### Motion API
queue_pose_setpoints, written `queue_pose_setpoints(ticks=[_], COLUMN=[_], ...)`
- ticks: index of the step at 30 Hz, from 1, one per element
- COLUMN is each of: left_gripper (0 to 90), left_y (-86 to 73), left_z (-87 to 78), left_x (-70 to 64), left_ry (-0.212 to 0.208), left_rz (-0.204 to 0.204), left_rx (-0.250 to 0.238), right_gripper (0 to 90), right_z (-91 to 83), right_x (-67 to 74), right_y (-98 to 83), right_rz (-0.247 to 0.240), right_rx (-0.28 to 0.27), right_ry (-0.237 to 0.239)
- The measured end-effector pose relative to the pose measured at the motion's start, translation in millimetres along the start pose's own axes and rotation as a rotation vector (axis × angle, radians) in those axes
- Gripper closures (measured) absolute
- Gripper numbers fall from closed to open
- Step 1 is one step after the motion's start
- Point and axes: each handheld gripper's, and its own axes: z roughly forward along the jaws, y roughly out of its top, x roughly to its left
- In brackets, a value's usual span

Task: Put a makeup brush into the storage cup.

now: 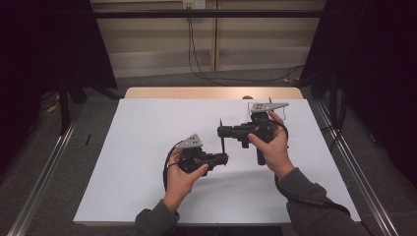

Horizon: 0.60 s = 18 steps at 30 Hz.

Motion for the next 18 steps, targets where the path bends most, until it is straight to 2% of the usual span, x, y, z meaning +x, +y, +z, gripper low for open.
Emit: queue_pose_setpoints(ticks=[4, 10, 13, 18], left_gripper=[81.3, 75.3, 66.3, 47.8], left_y=[0.1, 1.6, 2.8, 5.2], left_z=[0.9, -2.9, -5.4, -12.1], left_x=[-0.3, 0.4, 0.3, 3.3], left_ry=[-0.001, -0.003, -0.009, 0.003], left_rz=[-0.014, -0.007, -0.02, -0.009], left_rx=[-0.01, -0.028, -0.043, -0.064], right_gripper=[84.9, 84.8, 84.9, 84.8], right_z=[1.7, 0.3, -1.5, -6.2], right_x=[0.1, 0.2, -0.2, -1.7], right_y=[-0.6, 2.4, 3.4, 5.0], right_rz=[-0.004, -0.02, -0.028, -0.036], right_rx=[-0.009, -0.009, -0.01, -0.017], right_ry=[-0.001, 0.006, 0.006, 0.005])
